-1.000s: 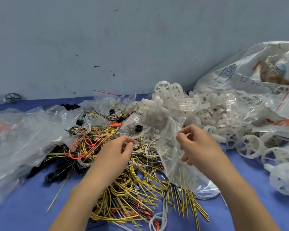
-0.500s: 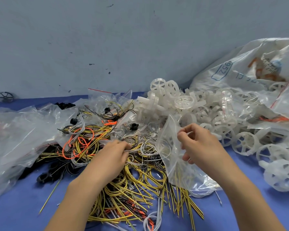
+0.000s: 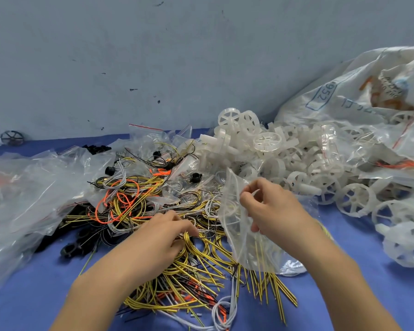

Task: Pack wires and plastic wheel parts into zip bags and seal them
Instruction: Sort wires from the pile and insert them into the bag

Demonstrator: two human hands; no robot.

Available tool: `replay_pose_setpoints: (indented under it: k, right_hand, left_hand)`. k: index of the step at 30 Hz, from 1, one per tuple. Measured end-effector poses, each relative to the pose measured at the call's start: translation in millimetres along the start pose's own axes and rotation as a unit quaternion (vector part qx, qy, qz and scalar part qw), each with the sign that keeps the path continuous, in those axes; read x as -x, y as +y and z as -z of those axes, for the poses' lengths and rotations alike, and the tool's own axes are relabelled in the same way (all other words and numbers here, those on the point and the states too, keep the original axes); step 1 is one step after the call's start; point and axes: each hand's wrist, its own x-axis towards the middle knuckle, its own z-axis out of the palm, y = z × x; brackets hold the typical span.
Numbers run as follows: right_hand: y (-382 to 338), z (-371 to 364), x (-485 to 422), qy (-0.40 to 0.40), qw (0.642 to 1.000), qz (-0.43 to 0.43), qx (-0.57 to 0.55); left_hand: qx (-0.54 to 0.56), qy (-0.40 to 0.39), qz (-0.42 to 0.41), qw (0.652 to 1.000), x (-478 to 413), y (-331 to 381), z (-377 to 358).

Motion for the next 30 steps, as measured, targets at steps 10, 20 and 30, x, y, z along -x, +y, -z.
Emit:
replay_pose_setpoints:
  k: [10, 20, 30]
  right_hand:
    - [-4.3, -29.8, 2.7, -0.034, 0.993, 0.022, 0.115]
    - [11.6, 16.0, -2.3, 0.068, 0.988, -0.073, 0.118]
    - [10.3, 21.3, 0.6, 0.058, 0.991, -0.078, 0.088]
  left_hand:
    - [0.019, 0.054, -0.006, 0.998, -3.4, -1.6, -2.1]
    - [0.033, 0.147, 0.045, 0.987, -35.4, 11.3, -1.9]
    - [-0.038, 0.103, 0.04, 0.993, -63.0, 19.3, -29.9]
